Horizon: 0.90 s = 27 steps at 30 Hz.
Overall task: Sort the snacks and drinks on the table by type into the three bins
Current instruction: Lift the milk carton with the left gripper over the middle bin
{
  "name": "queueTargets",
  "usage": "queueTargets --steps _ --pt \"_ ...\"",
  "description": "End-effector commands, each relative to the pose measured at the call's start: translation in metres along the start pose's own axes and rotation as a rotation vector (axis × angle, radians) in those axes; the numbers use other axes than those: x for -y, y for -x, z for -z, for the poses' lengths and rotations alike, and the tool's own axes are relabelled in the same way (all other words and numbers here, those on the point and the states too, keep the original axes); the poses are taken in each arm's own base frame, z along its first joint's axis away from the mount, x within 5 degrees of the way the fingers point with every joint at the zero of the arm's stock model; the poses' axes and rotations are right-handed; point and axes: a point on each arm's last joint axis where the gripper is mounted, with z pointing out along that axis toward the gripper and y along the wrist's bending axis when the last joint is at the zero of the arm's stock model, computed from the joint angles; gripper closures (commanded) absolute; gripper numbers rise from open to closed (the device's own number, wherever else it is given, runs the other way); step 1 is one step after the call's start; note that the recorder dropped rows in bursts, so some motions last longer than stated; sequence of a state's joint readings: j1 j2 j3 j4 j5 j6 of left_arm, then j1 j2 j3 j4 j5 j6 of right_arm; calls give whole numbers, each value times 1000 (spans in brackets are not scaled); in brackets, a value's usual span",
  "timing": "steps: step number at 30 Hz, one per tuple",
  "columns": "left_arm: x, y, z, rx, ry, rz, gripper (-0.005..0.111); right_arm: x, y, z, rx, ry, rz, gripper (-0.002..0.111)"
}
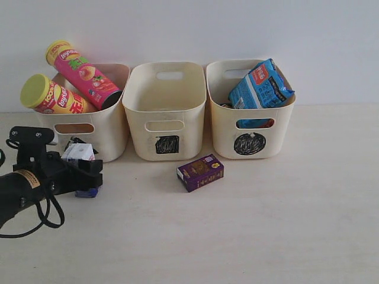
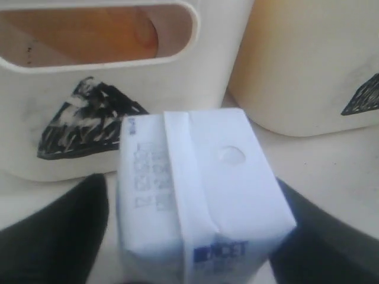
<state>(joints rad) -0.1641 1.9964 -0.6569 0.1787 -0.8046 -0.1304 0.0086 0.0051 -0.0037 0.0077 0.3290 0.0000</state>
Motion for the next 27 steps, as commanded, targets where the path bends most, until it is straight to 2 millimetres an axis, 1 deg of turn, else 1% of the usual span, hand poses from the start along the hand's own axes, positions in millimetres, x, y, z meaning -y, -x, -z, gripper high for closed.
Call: queueTargets --steps 1,3,4,9,12,16,21,23,27 --pt "2 -2 -6 1 -1 0 73 0 0 0 10 0 2 108" --pt "2 -2 -6 1 -1 0 96 0 0 0 10 0 2 108" --pt "2 -2 -6 -2 -3 -4 102 0 0 0 10 0 2 108" --pt "2 -4 -5 -36 -3 9 102 0 0 0 8 0 2 108" --pt "5 -1 1 -49 -31 8 102 0 0 0 8 0 2 108" --pt "15 10 18 -16 -111 -8 102 0 0 0 8 0 2 108" --pt "20 25 47 35 -125 -5 102 0 0 0 8 0 2 108" --pt "25 32 59 60 -139 13 102 0 0 0 8 0 2 108" --pt "51 53 80 147 -221 2 102 0 0 0 8 0 2 108"
